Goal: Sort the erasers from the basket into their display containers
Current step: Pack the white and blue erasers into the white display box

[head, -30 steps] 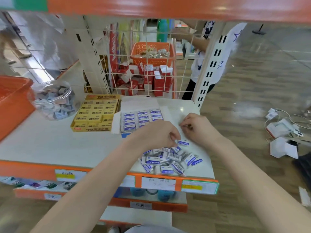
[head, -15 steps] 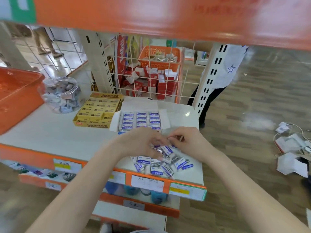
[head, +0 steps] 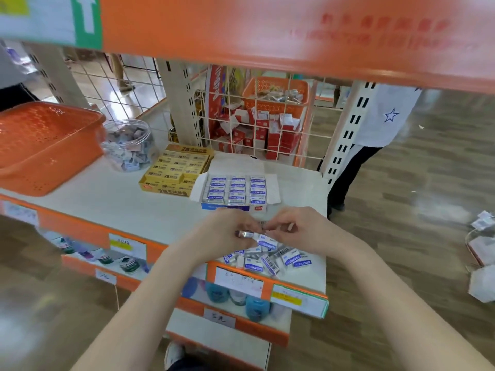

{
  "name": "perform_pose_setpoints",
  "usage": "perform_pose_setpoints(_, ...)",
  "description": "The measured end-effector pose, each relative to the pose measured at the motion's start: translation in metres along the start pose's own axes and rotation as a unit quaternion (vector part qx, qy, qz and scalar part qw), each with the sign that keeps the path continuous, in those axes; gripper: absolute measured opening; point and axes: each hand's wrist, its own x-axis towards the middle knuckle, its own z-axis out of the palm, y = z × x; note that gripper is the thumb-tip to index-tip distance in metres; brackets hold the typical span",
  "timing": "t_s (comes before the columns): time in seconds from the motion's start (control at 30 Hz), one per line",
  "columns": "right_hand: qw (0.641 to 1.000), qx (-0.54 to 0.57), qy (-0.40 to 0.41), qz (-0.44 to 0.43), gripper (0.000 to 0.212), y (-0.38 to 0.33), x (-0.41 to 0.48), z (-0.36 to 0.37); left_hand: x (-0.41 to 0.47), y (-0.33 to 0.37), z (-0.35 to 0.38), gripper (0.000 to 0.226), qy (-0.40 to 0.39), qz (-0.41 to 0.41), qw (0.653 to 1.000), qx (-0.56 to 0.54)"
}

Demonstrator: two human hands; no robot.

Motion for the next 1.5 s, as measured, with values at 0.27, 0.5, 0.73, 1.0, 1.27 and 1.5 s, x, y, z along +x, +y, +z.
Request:
perform_pose_setpoints(0.27, 0.994, -0.045, 0.081, -0.06, 0.029, -0.006, -0.002, 0.012, -0.007, -0.006, 0.008, 0.025, 0.093, 0.006, 0.995, -0.037)
perform_pose_setpoints(0.5, 0.969, 0.021, 0.242, -0.039, 0.018, -0.011, 0.008, 0.013, -0.017, -0.02, 0.001, 0.044, 0.047, -0.043, 0.993, -0.102)
perform_pose_setpoints(0.73, 0.964, 0.033, 0.262, -0.039, 0.019, 0.0, 0.007, 0.017, 0.0, -0.004, 0.006, 0.034, -0.005, -0.026, 0.998, -0.05)
perform_pose_setpoints(1.0, 0.96, 0.037, 0.276, -0.025, 0.019, 0.004, 0.011, 0.009, 0.007, -0.002, -0.001, 0.011, 0.043, 0.012, 0.997, -0.059)
perform_pose_setpoints(1.27, 0.978, -0.044, 0.205, -0.006, 0.028, -0.002, 0.031, -0.002, -0.003, -0.036, -0.013, 0.02, 0.171, -0.025, 0.977, -0.124)
perform_pose_setpoints(1.5, 0.967, -0.213, 0.139, -0.014, 0.021, -0.012, 0.052, -0.013, 0.004, -0.059, -0.032, 0.019, 0.246, -0.038, 0.962, -0.116)
